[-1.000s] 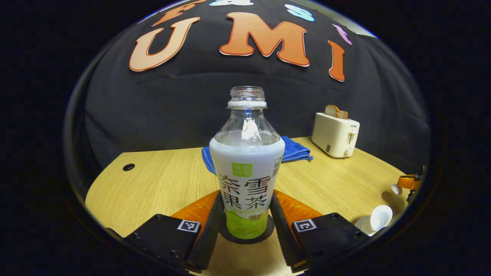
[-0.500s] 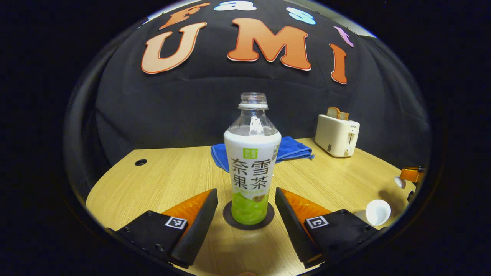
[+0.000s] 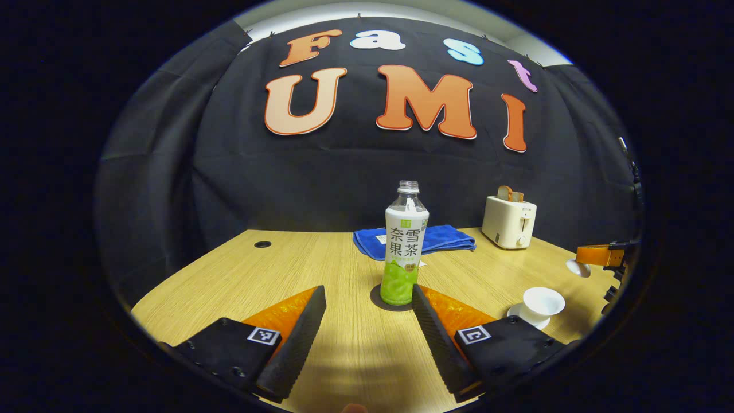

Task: Open the teacup lid with one hand, grasp the water bottle and pour water into the teacup with the other hand; after pouring, place the water bottle on the coaster and then close the teacup lid.

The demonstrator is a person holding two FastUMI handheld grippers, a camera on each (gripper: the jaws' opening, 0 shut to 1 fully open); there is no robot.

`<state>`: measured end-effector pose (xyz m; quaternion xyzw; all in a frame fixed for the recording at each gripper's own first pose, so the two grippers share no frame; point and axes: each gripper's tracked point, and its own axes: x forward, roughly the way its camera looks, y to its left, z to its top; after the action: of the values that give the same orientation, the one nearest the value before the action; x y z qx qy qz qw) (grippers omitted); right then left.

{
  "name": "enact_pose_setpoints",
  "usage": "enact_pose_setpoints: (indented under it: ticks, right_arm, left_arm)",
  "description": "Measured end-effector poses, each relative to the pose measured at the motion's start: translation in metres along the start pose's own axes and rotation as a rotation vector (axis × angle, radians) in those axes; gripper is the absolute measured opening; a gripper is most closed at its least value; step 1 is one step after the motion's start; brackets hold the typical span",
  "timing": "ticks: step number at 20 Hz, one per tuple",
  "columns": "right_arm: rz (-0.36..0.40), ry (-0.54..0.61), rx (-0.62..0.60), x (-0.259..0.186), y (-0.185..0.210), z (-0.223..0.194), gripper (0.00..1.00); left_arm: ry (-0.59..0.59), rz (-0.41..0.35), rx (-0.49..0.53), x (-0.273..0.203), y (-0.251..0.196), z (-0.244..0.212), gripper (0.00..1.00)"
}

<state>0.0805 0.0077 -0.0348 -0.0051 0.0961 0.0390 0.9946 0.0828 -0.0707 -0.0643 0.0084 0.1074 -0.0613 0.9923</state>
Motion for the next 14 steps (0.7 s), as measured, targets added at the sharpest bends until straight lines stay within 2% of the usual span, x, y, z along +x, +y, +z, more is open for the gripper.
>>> enact_pose_setpoints:
  ticks: [7, 14]
  right_arm:
    - [0.092, 0.036, -0.081, 0.011, 0.06, -0.018, 0.18]
    - [0.124, 0.072, -0.089, 0.014, 0.077, -0.034, 0.18]
  left_arm:
    - [0.002, -0.019, -0.006, -0.005, 0.027, -0.014, 0.95]
    - [-0.016, -0.002, 0.008, -0.009, 0.042, -0.016, 0.96]
